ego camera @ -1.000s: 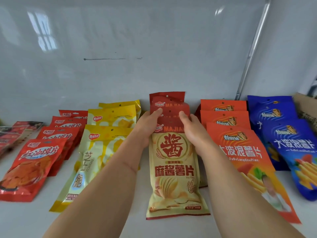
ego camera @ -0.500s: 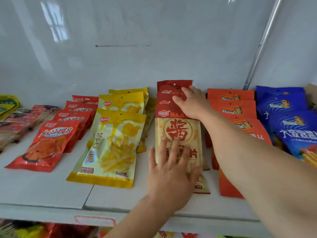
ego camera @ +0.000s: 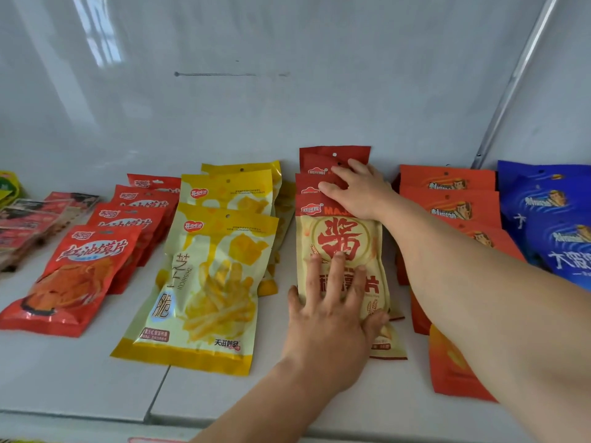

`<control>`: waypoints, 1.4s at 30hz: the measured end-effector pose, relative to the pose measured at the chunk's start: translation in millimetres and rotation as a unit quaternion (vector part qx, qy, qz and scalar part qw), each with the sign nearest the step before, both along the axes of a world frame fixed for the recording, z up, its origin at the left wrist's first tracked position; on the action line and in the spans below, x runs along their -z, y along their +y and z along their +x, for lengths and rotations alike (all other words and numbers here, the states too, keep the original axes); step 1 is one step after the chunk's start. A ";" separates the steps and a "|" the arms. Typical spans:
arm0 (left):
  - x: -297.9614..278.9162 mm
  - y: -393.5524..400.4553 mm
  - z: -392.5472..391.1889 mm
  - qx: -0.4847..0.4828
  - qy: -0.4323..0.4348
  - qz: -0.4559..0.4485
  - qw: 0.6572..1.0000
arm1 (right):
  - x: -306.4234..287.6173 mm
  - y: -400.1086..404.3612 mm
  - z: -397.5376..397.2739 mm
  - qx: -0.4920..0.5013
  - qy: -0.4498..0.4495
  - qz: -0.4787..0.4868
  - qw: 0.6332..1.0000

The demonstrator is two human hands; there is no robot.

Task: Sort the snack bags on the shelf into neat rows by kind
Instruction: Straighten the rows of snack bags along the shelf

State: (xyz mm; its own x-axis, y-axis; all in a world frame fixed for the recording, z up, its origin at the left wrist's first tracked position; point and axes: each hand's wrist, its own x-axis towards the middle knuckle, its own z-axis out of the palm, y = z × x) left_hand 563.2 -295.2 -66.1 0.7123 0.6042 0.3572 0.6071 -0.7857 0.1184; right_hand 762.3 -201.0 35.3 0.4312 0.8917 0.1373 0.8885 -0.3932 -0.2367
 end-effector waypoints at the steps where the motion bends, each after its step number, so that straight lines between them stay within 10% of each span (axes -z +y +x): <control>1: 1.1 1.2 1.7 0.002 -0.007 -0.001 1.000 | 1.0 1.4 -0.1 0.002 -0.004 -0.003 1.000; 18: -23.6 -8.6 1.9 -0.045 0.087 -0.026 0.995 | -26.3 -87.6 16.5 -0.012 0.012 0.117 0.993; 24: -43.1 -50.1 34.4 -0.025 -0.101 -0.076 0.992 | -5.4 -193.5 45.5 0.027 0.069 0.198 0.977; 28: -56.0 -78.3 80.3 0.020 -0.235 -0.359 0.903 | 26.5 -243.6 54.2 0.100 0.133 0.269 0.949; 33: -48.1 -64.7 117.7 -0.050 -0.298 -0.509 0.806 | 59.6 -257.4 52.1 0.140 0.256 0.252 0.922; 42: -31.5 -45.4 133.7 -0.043 -0.285 -0.553 0.782 | 74.5 -245.4 63.8 0.120 0.334 0.240 0.904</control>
